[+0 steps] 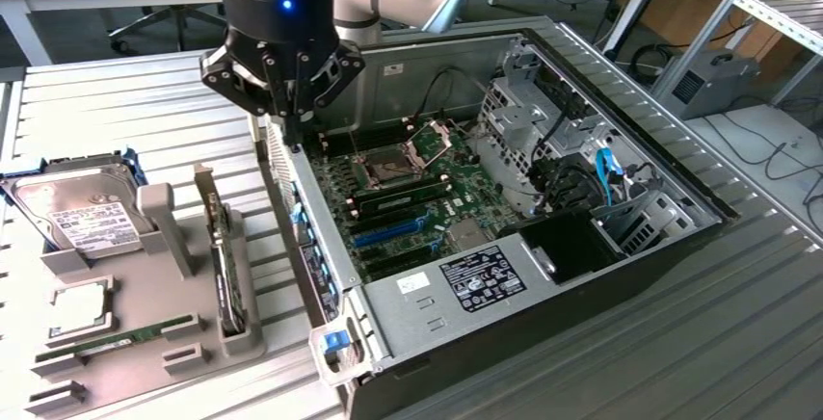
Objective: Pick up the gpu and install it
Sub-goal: 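Reach for the gpu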
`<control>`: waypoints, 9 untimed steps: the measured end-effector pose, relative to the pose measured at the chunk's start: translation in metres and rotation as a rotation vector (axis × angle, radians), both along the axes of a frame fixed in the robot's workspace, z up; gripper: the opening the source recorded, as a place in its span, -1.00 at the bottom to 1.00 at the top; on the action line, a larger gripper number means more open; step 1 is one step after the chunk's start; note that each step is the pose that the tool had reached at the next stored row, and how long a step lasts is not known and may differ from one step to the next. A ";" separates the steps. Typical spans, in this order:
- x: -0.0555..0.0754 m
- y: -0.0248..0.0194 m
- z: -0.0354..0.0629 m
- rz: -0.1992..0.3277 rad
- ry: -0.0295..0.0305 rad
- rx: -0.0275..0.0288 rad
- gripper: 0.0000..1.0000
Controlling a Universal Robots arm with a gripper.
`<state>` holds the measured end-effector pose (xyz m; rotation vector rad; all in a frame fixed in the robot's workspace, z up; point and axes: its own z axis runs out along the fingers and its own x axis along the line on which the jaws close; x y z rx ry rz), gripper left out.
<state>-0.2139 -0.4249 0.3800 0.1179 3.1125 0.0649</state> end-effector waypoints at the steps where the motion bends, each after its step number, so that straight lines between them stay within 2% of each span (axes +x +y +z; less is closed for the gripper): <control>1: 0.000 0.0000 -0.0001 0.000 -0.0001 -0.0001 -0.79; 9: -0.003 0.0000 -0.0007 0.000 0.0000 -0.0014 -0.79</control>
